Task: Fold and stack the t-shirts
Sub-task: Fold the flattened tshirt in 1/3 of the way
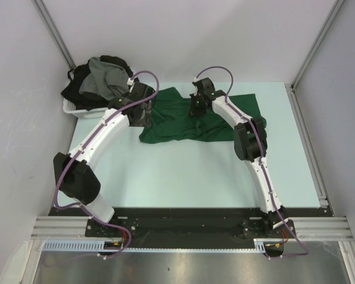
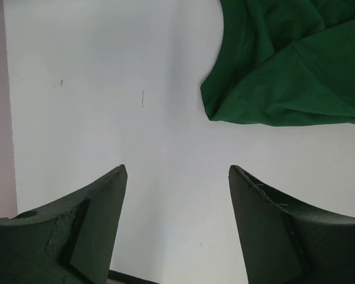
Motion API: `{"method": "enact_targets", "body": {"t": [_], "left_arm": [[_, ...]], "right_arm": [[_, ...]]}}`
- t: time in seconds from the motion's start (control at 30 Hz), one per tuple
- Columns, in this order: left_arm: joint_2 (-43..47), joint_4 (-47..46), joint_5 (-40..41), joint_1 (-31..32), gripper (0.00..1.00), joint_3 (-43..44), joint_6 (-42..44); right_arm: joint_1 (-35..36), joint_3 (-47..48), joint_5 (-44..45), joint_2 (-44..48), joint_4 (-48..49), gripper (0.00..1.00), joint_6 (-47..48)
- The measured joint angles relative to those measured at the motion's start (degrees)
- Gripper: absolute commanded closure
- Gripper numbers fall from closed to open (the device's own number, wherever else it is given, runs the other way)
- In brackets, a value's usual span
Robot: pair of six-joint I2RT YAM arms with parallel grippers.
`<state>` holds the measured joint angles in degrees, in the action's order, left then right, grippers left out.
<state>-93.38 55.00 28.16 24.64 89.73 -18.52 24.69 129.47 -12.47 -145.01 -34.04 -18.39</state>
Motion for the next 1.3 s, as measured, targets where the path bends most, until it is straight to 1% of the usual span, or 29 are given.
{"method": "enact_targets", "body": {"t": [0.33,0.37,0.4,0.43,0.5,0.57,0.77,1.1,1.3], "left_arm": [[0.0,0.0,-0.4,0.0,0.25,0.0,0.0],[0.0,0.0,-0.4,0.0,0.25,0.0,0.0],[0.0,0.0,-0.5,0.0,0.25,0.0,0.0],[0.0,0.0,-0.5,0.0,0.25,0.0,0.0],[0.0,0.0,-0.8,0.0,0.25,0.0,0.0],[-0.1,0.0,-1.2,0.0,0.25,0.0,0.1],[-0.5,0.0,-1.8,0.0,0.25,0.0,0.1],[-0.6,0.0,-1.9,0.0,0.25,0.0,0.1],[-0.6,0.0,-1.9,0.0,0.25,0.0,0.1]], "right_arm": [[0.0,3.7,-0.5,-0.8,-0.6,1.00,-0.1],[0.1,4.5,-0.6,-0.8,-0.6,0.99,-0.1],[0.1,5.3,-0.7,-0.8,-0.5,0.80,-0.2],[0.1,6.1,-0.8,-0.8,-0.5,0.71,-0.3],[0.1,7.3,-0.6,-0.9,-0.6,0.63,-0.8],[0.1,7.7,0.1,-0.9,-0.7,0.60,-0.5],[-0.7,7.3,1.3,-0.9,-2.3,0.59,0.8],[-3.6,7.1,1.2,-1.5,-2.1,0.58,2.8],[-3.6,4.2,0.3,-1.6,-2.2,0.59,3.1]]}}
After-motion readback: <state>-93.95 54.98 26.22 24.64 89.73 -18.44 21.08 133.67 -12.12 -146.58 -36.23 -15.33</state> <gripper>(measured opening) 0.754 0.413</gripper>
